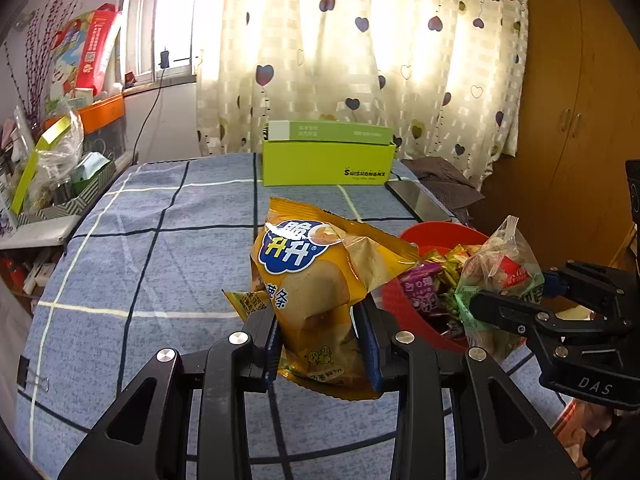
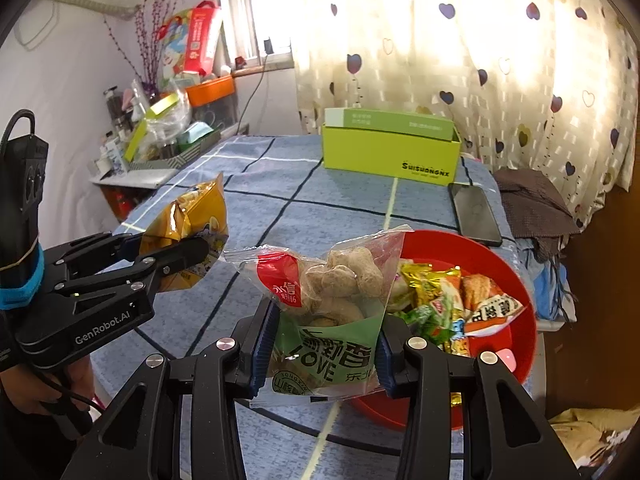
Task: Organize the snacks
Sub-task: 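Carry the yellow chip bag and peanut bag over the red basket with both grippers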
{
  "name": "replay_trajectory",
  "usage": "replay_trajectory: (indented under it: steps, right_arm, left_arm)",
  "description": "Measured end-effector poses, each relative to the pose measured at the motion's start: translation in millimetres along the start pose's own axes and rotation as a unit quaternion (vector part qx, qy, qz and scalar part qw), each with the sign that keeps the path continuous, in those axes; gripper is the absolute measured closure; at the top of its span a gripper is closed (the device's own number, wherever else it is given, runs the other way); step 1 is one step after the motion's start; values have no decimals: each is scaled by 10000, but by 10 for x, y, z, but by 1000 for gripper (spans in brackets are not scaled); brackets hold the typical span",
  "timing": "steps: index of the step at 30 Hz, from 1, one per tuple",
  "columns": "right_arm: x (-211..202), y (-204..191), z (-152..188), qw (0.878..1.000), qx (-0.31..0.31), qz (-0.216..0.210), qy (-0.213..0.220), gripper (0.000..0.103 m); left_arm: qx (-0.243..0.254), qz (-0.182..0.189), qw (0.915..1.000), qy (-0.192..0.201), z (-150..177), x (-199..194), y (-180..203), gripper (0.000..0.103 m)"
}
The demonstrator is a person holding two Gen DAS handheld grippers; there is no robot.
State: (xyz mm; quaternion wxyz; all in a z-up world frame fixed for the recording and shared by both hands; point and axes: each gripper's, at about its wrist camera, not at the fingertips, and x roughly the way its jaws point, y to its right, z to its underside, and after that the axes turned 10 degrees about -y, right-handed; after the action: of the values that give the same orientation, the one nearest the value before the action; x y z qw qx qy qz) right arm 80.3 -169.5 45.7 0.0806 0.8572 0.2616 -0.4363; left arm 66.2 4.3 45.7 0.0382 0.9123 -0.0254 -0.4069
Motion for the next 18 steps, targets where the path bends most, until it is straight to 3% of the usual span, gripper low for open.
replay_trajectory:
  steps: [18]
  right_arm:
    - [-137, 573, 130, 9978, 560, 332, 124, 62]
  left_arm:
    - [343, 243, 9991, -51, -124, 113, 397, 68]
